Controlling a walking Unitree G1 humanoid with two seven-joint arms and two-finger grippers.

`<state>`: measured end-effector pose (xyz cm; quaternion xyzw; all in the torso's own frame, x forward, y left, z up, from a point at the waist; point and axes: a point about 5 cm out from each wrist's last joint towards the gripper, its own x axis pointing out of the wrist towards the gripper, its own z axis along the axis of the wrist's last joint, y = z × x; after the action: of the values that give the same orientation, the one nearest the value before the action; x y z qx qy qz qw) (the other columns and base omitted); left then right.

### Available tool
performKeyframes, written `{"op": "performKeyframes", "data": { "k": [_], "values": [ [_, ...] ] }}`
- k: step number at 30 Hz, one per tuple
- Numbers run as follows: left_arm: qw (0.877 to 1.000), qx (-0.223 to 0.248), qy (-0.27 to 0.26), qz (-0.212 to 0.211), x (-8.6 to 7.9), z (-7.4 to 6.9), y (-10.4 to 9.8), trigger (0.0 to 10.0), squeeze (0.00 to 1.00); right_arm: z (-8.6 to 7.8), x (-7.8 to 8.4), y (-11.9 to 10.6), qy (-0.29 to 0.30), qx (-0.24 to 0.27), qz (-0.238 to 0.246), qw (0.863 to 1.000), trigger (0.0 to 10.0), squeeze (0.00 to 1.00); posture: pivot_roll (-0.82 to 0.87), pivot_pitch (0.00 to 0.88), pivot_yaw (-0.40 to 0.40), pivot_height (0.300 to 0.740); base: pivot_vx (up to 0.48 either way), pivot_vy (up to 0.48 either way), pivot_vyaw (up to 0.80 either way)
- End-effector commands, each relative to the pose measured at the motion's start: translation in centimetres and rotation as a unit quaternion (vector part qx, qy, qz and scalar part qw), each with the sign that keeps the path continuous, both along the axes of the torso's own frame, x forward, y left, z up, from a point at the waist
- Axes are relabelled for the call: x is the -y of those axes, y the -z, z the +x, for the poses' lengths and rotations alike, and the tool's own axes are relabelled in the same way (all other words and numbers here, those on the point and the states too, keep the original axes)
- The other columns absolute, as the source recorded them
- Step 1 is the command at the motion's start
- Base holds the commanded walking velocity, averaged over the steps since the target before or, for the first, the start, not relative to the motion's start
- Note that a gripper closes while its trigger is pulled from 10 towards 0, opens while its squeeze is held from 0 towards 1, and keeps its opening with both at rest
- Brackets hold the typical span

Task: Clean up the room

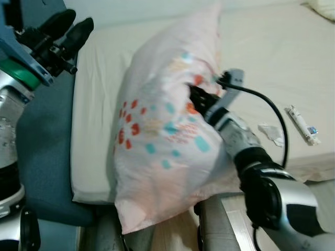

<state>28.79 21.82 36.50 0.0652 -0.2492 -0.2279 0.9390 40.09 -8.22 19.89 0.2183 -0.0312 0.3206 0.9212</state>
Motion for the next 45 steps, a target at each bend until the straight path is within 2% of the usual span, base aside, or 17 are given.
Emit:
{"op": "performKeyframes", "data": {
  "k": [1,3,4,8,9,12,18,21,22,28,31,32,34,36,41,43,45],
  "values": [
    [1.000,0.015,0.012,-0.002,-0.2,-0.9,-1.1,10.0,0.00,-0.4,-2.4,0.4,-0.046,-0.017,-0.004,0.999,10.0,0.00,0.02,0.123,0.085,0.575,0.000,0.000,0.00],
    [1.000,0.025,0.018,-0.005,-0.3,-1.3,-1.7,10.0,0.00,-0.5,-4.0,-0.5,-0.069,-0.010,-0.005,0.998,10.0,0.00,0.04,0.122,0.074,0.575,0.000,0.000,0.00],
    [0.998,0.044,0.032,-0.012,-0.4,-2.2,-3.1,10.0,0.00,-1.3,-8.0,-2.4,-0.130,0.010,-0.009,0.991,10.0,0.00,0.05,0.121,0.067,0.575,0.000,0.000,0.00],
    [0.998,0.053,0.038,-0.014,-0.5,-2.5,-3.7,10.0,0.00,-1.9,-9.8,-3.3,-0.161,0.022,-0.009,0.987,10.0,0.00,0.07,0.117,0.059,0.575,0.000,0.000,0.00],
    [0.996,0.069,0.047,-0.020,-1.0,-3.2,-5.4,10.0,0.00,-3.4,-13.4,-5.9,-0.235,0.063,0.014,0.970,10.0,0.00,0.10,0.114,0.057,0.575,0.000,0.000,0.00],
    [0.995,0.083,0.052,-0.025,-1.4,-3.8,-6.7,10.0,0.00,-5.0,-15.6,-8.9,-0.306,0.111,0.059,0.944,10.0,0.00,0.11,0.111,0.060,0.575,0.000,0.000,0.00],
    [0.994,0.089,0.058,-0.025,-1.3,-4.1,-7.2,10.0,0.00,-6.4,-16.0,-11.9,-0.385,0.173,0.118,0.899,10.0,0.00,0.09,0.113,0.065,0.575,0.000,0.000,0.00],
    [0.994,0.081,0.066,-0.026,-1.1,-4.1,-6.9,10.0,0.00,-6.5,-15.1,-12.2,-0.403,0.195,0.130,0.885,10.0,0.00,0.09,0.115,0.066,0.575,0.000,0.000,0.00],
    [0.994,0.071,0.073,-0.024,-0.7,-3.8,-6.4,10.0,0.00,-5.8,-13.1,-11.7,-0.372,0.210,0.126,0.895,10.0,0.00,0.06,0.119,0.071,0.575,0.000,0.000,0.00],
    [0.995,0.053,0.078,-0.005,0.1,-3.3,-5.4,10.0,0.00,-4.3,-9.3,-10.2,-0.302,0.214,0.118,0.922,10.0,0.00,0.04,0.122,0.075,0.575,0.000,0.000,0.00],
    [0.996,0.037,0.048,0.060,1.2,-2.3,-3.6,10.0,0.00,-3.6,-5.1,-8.1,-0.215,0.213,0.094,0.948,10.0,0.00,0.02,0.127,0.080,0.575,0.000,0.000,0.00],
    [0.996,0.037,0.048,0.060,1.2,-2.3,-3.6,10.0,0.00,-3.6,-5.1,-8.1,-0.215,0.213,0.094,0.948,10.0,0.00,0.02,0.127,0.080,0.575,0.000,0.000,0.00],
    [0.992,0.010,0.022,0.124,2.3,-1.4,-0.7,10.0,0.00,-3.6,-0.5,-5.2,-0.089,0.204,0.031,0.974,10.0,0.00,0.00,0.127,0.081,0.575,0.000,0.000,0.00],
    [0.990,-0.003,0.015,0.141,2.6,-1.2,0.7,10.0,0.00,-3.9,1.4,-3.9,-0.028,0.197,-0.002,0.980,10.0,0.00,-0.01,0.124,0.082,0.575,0.000,0.000,0.00],
    [0.989,-0.052,0.004,0.137,3.6,-0.6,4.3,10.0,0.00,-5.0,4.8,-1.6,0.088,0.189,-0.063,0.976,10.0,0.00,-0.04,0.118,0.084,0.575,0.000,0.000,0.00],
    [0.984,-0.102,-0.053,0.136,4.0,0.3,8.6,10.0,0.00,-6.8,6.8,-0.4,0.152,0.185,-0.090,0.967,10.0,0.00,-0.07,0.108,0.090,0.575,0.000,0.000,0.00],
    [0.980,-0.116,-0.080,0.138,4.0,0.6,10.0,10.0,0.00,-7.3,7.1,-0.1,0.163,0.182,-0.094,0.965,10.0,0.00,-0.08,0.108,0.092,0.575,0.000,0.000,0.00]
  ]
}}
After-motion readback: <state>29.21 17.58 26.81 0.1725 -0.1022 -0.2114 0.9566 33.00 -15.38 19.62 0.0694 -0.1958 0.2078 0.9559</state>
